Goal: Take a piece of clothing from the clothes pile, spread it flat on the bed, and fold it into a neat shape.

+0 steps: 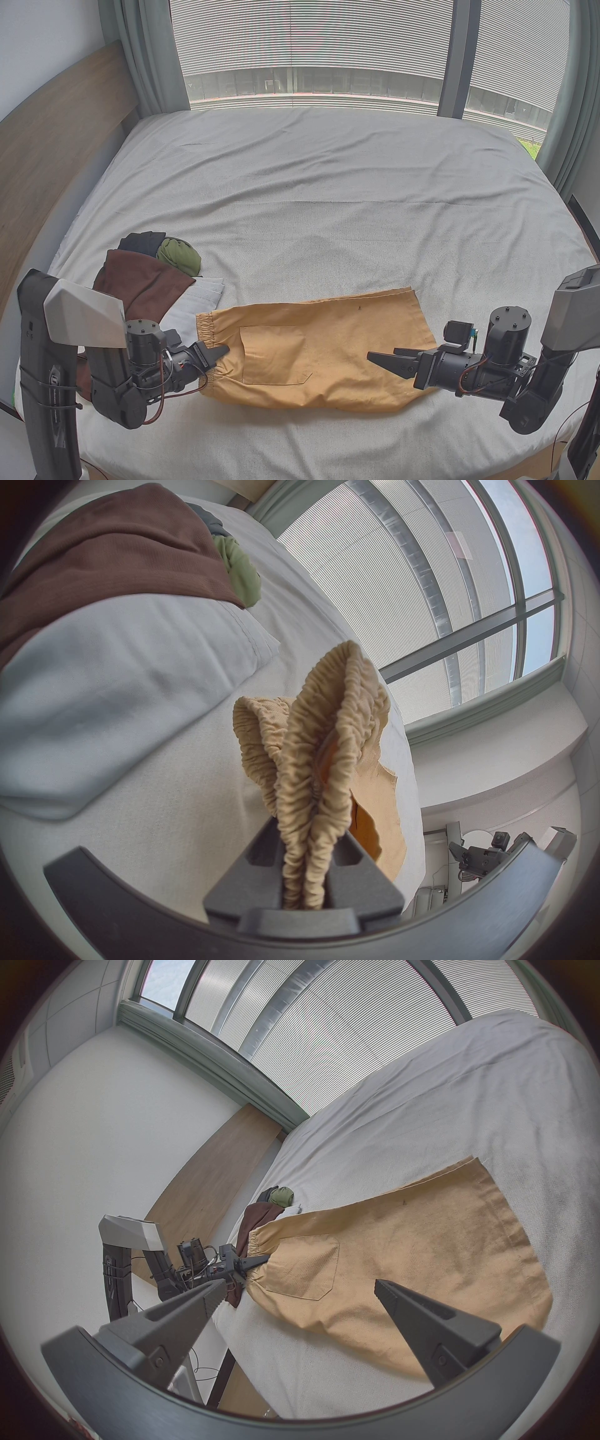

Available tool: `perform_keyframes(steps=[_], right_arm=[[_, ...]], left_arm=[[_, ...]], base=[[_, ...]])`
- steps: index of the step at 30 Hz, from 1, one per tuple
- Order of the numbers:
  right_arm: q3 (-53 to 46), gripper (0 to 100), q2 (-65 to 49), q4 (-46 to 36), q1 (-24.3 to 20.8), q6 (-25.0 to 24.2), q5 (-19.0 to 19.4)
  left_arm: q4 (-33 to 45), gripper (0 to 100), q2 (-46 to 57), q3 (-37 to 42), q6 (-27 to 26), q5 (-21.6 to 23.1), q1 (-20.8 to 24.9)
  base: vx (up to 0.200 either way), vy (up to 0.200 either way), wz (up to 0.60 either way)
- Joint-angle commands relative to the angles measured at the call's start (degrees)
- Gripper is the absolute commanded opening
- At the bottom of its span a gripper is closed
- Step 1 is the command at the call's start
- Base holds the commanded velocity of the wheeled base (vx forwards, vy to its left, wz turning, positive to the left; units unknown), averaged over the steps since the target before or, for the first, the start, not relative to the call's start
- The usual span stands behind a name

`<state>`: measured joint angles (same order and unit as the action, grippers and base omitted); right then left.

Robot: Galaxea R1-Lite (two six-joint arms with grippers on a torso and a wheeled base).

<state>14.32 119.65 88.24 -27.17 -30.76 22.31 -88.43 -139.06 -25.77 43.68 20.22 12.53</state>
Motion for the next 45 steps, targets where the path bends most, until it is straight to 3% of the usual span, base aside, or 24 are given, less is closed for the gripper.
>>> perform_keyframes(steps=[1, 14, 23, 33, 39, 45], right_arm=[[-0.09, 100, 0.23, 0.01, -0.07, 0.0, 0.02], [-0.09, 100, 0.41, 0.01, -0.34, 0.08, -0.07], [0.09, 100, 0.32, 0.01, -0.25, 0.17, -0.25], [0.27, 100, 0.23, 0.09, 0.28, 0.26, -0.34], [0.35, 100, -0.56, 0.09, 1.42, 0.26, -0.25], [0.53, 100, -1.7, 0.09, 2.83, 0.35, 0.02]], left_arm=[[-0.08, 0, 2.48, 2.13, -0.35, 0.34, -2.07], [0.01, 0, 5.2, 4.24, -0.35, 4.74, -7.96], [0.01, 0, 6.52, 6.26, -3.69, 8.16, -11.92], [0.01, 0, 10.47, 5.73, -2.19, 9.13, -8.66], [0.28, 0, 13.73, 4.68, 2.38, 9.13, -3.48], [0.63, 0, 13.9, 3.18, 3.69, 9.04, -0.32]], base=[[0.0, 0.0, 0.0], [0.0, 0.0, 0.0], [0.0, 0.0, 0.0], [0.0, 0.0, 0.0], [0.0, 0.0, 0.0], [0.0, 0.0, 0.0]])
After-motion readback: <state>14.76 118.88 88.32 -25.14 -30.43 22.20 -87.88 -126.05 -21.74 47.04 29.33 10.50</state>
